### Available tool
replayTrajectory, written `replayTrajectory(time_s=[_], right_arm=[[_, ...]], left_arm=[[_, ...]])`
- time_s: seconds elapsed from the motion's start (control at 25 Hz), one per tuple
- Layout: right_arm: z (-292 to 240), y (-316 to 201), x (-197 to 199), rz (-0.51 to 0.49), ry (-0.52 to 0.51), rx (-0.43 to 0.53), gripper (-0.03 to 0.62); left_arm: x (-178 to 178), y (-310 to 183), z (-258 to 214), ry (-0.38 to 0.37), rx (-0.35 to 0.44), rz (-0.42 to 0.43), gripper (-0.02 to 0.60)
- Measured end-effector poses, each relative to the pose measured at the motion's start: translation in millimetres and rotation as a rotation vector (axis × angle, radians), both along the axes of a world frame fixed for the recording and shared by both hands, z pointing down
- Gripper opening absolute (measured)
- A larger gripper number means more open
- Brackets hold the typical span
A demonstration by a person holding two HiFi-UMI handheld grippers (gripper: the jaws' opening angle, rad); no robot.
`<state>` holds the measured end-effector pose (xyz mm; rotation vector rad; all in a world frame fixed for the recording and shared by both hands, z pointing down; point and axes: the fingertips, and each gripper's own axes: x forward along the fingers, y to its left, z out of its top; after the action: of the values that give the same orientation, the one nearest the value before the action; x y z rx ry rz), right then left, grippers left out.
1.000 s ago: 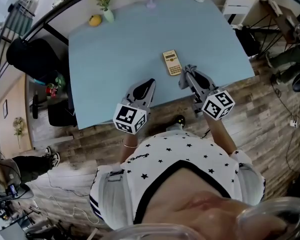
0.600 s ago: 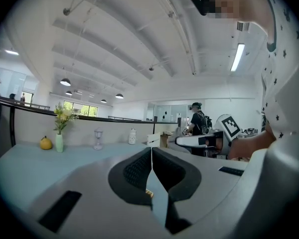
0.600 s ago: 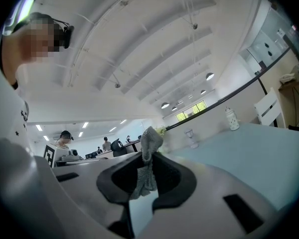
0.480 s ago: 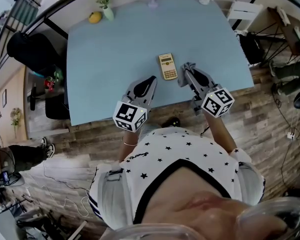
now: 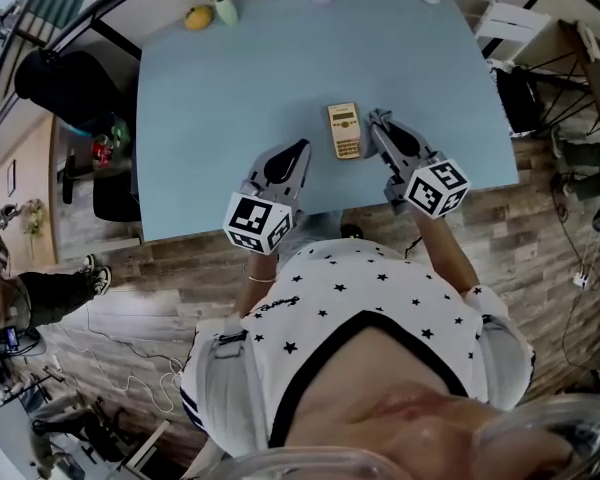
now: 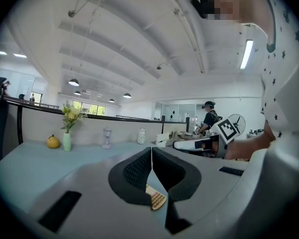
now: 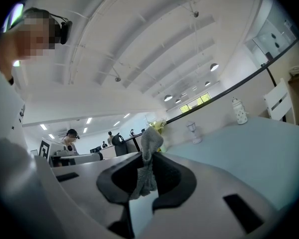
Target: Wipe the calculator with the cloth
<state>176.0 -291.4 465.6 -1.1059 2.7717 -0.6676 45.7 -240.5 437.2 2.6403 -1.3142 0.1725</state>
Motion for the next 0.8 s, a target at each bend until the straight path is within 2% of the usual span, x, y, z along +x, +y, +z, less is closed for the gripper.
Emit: replayTrajectory(time_s=[0.28,0.8], right_arm=[[18,-37,-11,-0.019,0.054,-0.040,0.049],[86,-80,-58,-0.109,0.227,-0.157,0.052]], left_arm=[[-10,-35,-6,0.017,0.012,-0.014,0.031],[-56,-64,5,0.016,-0.025,-0.112,0.031]])
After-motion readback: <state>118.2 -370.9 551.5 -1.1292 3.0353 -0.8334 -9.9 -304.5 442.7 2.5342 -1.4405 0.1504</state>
